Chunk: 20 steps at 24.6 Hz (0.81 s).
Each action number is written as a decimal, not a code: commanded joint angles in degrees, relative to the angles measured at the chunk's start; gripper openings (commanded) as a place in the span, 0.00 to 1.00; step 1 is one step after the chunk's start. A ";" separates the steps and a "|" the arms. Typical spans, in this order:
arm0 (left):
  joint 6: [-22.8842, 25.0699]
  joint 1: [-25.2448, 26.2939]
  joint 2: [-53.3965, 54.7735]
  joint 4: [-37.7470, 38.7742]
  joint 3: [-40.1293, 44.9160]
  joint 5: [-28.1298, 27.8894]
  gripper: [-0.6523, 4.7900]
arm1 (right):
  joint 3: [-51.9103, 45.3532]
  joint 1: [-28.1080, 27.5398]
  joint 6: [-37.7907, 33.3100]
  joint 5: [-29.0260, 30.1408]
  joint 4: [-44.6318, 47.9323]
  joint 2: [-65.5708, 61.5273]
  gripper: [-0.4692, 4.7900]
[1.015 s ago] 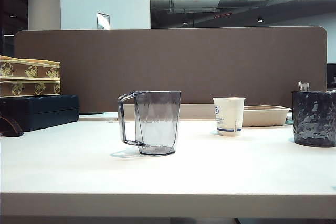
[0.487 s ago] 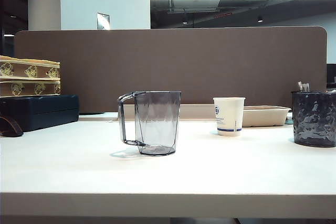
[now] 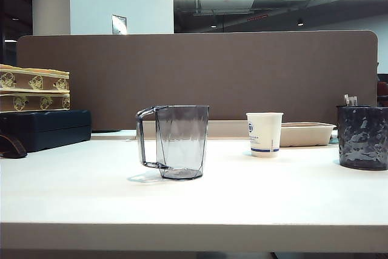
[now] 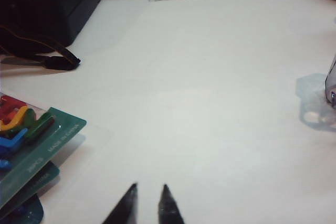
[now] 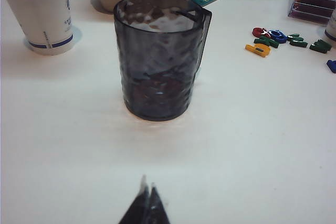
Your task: Pick up the letter "c" and put it in the paper cup.
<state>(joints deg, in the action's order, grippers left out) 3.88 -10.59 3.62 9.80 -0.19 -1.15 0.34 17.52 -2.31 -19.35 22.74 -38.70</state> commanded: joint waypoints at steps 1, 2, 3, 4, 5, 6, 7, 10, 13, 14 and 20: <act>0.20 -0.02 -0.02 0.50 -0.11 -0.15 0.21 | -0.39 0.00 -0.07 -0.02 0.44 0.02 0.09; 0.20 -0.02 -0.02 0.50 -0.11 -0.15 0.21 | -0.39 0.00 -0.04 -0.02 0.35 0.02 0.09; 0.20 -0.02 -0.02 0.50 -0.11 -0.15 0.21 | -0.39 0.00 -0.07 -0.02 0.22 0.02 0.09; 0.20 -0.02 -0.02 0.50 -0.11 -0.15 0.21 | -0.39 0.00 -0.07 -0.02 0.09 0.02 0.09; 0.20 -0.02 -0.02 0.50 -0.11 -0.15 0.21 | -0.39 0.00 -0.07 -0.02 0.02 0.02 0.09; 0.20 -0.02 -0.02 0.50 -0.11 -0.15 0.21 | -0.39 0.00 -0.07 -0.02 0.02 0.02 0.09; 0.20 -0.02 -0.02 0.50 -0.11 -0.15 0.21 | -0.39 0.00 -0.07 -0.02 0.02 0.02 0.09; 0.20 -0.02 -0.02 0.50 -0.11 -0.15 0.21 | -0.39 0.00 -0.07 -0.02 0.02 0.02 0.09; 0.20 -0.02 -0.02 0.50 -0.11 -0.15 0.21 | -0.39 0.00 -0.07 -0.02 0.02 0.02 0.09; 0.20 -0.02 -0.02 0.50 -0.11 -0.15 0.21 | -0.39 0.00 -0.07 -0.02 0.02 0.02 0.09; 0.20 -0.02 -0.02 0.50 -0.11 -0.15 0.21 | -0.39 -0.02 -0.07 -0.02 -0.39 0.98 0.09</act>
<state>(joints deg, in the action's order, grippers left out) 3.88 -10.59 3.60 10.04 -0.25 -1.15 0.34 17.52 -2.31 -19.33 21.96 -38.39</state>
